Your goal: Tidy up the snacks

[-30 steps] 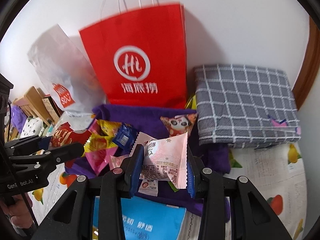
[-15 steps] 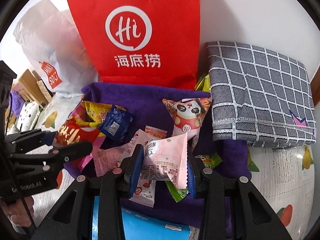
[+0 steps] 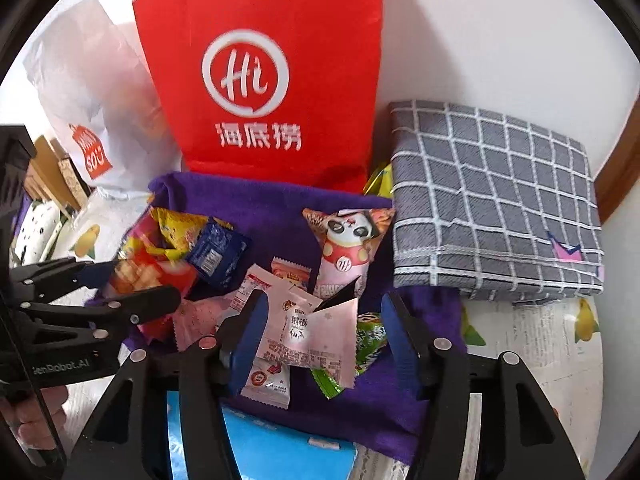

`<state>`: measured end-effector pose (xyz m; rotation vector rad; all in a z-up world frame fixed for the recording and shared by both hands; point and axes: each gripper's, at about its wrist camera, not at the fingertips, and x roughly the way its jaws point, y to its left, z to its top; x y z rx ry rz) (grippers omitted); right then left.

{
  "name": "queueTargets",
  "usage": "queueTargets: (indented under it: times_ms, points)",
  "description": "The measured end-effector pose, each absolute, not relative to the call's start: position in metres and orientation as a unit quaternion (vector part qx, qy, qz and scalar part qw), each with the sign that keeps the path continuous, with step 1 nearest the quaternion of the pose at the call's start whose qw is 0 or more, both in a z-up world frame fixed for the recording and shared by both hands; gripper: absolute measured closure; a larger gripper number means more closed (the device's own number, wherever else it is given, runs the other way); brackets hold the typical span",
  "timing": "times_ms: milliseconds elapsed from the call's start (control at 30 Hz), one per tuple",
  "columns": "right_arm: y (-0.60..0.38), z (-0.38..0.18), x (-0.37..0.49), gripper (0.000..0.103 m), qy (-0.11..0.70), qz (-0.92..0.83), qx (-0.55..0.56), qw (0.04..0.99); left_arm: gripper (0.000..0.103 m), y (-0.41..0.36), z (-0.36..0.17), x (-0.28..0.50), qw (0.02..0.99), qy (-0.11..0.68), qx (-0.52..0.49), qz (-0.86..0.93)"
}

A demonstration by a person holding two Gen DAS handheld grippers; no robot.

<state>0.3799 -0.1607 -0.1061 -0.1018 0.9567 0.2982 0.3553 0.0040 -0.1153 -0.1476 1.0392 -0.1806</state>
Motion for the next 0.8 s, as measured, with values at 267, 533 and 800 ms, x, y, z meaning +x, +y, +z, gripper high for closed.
queueTargets:
  times_ms: [267, 533, 800]
  points:
    - [-0.179, -0.064, 0.336, 0.041, 0.427, 0.124, -0.027, 0.895, 0.024, 0.001, -0.075, 0.313, 0.885, 0.456, -0.048, -0.085]
    - [-0.188, -0.032, 0.275, 0.041, 0.413, 0.097, -0.029, 0.905, 0.022, -0.006, -0.031, 0.242, 0.912, 0.403, -0.027, -0.073]
    - [-0.2, -0.018, 0.206, 0.023, 0.398, 0.069, -0.025, 0.915, 0.014, -0.016, -0.009, 0.179, 0.929, 0.364, -0.017, -0.072]
